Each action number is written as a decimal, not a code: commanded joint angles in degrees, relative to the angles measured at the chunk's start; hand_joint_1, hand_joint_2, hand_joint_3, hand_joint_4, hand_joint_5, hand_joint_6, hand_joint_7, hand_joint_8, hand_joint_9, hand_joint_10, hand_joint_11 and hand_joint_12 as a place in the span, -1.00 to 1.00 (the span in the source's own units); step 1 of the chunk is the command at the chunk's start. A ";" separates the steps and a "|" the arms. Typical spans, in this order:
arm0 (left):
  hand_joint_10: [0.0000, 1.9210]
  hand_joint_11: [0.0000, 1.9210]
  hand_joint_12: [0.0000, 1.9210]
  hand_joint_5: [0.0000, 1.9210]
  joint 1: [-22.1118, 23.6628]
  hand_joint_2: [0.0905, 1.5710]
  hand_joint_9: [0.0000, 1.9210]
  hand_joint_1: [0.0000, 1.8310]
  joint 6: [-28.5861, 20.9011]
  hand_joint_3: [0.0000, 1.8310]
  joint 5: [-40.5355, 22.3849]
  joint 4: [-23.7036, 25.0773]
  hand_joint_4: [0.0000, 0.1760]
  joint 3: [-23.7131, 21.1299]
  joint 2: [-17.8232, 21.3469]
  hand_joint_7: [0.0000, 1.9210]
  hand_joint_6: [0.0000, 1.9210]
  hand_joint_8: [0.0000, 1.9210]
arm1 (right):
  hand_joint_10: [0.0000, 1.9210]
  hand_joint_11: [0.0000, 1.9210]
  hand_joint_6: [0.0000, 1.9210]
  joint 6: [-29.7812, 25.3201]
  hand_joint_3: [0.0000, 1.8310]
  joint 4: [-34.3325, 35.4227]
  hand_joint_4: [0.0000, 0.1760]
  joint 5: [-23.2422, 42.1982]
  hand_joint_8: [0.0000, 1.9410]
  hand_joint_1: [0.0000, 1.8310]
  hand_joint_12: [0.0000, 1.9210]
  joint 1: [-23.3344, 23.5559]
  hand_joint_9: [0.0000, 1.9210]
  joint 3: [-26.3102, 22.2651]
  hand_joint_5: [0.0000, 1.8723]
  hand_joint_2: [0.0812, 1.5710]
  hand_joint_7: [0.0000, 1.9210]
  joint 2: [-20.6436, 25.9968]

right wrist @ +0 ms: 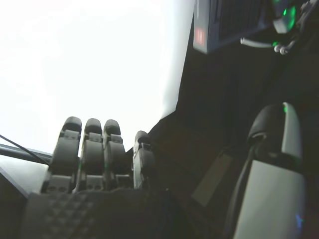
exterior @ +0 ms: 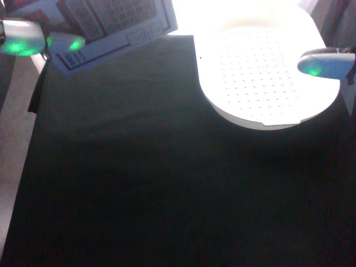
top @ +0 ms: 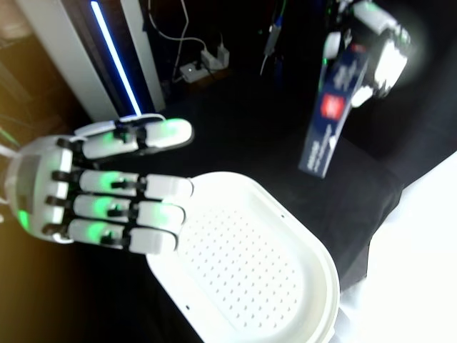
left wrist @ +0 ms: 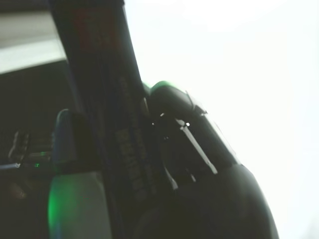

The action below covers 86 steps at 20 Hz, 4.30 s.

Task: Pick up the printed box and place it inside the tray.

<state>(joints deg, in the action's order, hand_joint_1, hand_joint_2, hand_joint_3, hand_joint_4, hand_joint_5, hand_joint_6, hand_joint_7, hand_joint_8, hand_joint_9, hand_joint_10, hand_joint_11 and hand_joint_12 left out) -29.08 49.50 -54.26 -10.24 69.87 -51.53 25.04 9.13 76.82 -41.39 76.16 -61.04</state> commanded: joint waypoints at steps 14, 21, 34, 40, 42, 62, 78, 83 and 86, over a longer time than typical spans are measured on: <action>-0.10 0.46 0.27 0.25 6.60 0.23 0.52 0.41 -0.07 -1.00 -9.02 6.11 -1.00 0.41 -7.21 0.37 -0.50 -0.43 | -0.99 -1.00 -1.00 -1.84 -1.00 2.03 1.00 4.41 -1.00 -0.27 -0.43 3.93 -0.91 3.31 -1.00 -0.24 -0.92 -4.89; -0.24 0.43 0.19 0.14 6.67 0.27 0.55 0.42 -2.50 -1.00 -6.24 6.19 -1.00 4.14 -12.99 0.34 -0.37 -0.32 | -1.00 -1.00 -1.00 -2.00 -1.00 3.77 1.00 3.63 -0.99 -0.29 -0.27 5.38 -0.91 4.62 -1.00 -0.26 -0.94 -7.62; -0.12 0.51 0.27 0.16 5.73 0.30 0.62 0.30 -6.70 -1.00 -7.18 6.17 -1.00 6.86 -19.34 0.54 -0.23 -0.86 | -0.98 -1.00 -1.00 -3.46 -1.00 7.81 1.00 3.27 -0.99 -0.27 0.10 6.15 -0.84 6.62 -1.00 -0.30 -0.91 -12.12; -0.22 0.50 0.22 0.13 5.34 0.32 0.64 0.29 -7.89 -1.00 -6.68 5.44 -1.00 8.33 -20.41 0.55 -0.18 -0.94 | -0.19 0.18 -0.37 -3.46 -1.00 7.81 -1.00 3.31 -0.21 0.37 0.44 6.25 0.37 6.89 0.12 0.32 0.25 -12.88; -0.24 0.51 0.19 0.18 5.27 0.29 0.62 0.30 -8.32 -1.00 -6.47 5.41 -1.00 8.68 -20.66 0.59 -0.25 -0.95 | 0.08 0.12 0.05 -3.46 -1.00 7.81 -1.00 3.31 -0.38 0.25 0.56 6.29 0.22 6.89 0.02 0.40 0.22 -12.92; -1.00 -1.00 -0.33 -0.79 -1.94 0.21 -0.70 -0.41 -11.78 -1.00 -13.67 -1.64 -0.39 5.96 -11.99 -0.73 -0.99 -0.99 | 0.28 0.13 0.04 -3.53 -1.00 12.43 -1.00 9.30 -0.09 0.27 0.67 6.44 0.28 6.49 0.03 0.39 0.25 -6.96; -1.00 -1.00 -0.30 -0.76 -7.72 0.11 -0.67 -0.33 -11.82 -1.00 -17.38 -5.77 -0.61 4.05 -11.08 -0.68 -1.00 -1.00 | -0.40 -0.38 -0.56 -0.66 -1.00 18.55 -1.00 14.46 -0.55 0.27 0.31 5.91 -0.14 7.61 -0.31 0.36 -0.18 -9.42; -1.00 -1.00 -0.33 -0.76 -9.00 0.13 -0.69 -0.34 -11.83 -1.00 -17.74 -6.40 -0.74 3.70 -11.09 -0.66 -1.00 -1.00 | -0.99 -1.00 -1.00 -0.66 -1.00 18.90 1.00 14.35 -1.00 -0.27 -0.63 5.18 -0.97 7.45 -1.00 -0.01 -1.00 -9.43; -1.00 -1.00 -0.35 -0.73 -9.20 0.14 -0.69 -0.34 -11.83 -1.00 -18.14 -6.40 -0.85 3.58 -11.07 -0.66 -0.99 -1.00 | -1.00 -1.00 -1.00 -0.66 -1.00 18.90 1.00 14.35 -1.00 -0.26 -0.76 4.94 -0.95 7.30 -1.00 -0.03 -1.00 -9.28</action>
<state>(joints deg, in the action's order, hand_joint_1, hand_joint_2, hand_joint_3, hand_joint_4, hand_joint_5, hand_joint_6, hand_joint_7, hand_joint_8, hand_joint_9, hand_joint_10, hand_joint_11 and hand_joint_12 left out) -38.46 38.02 -64.86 -16.71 73.49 -63.18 24.84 28.88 85.19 -36.69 83.22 -70.85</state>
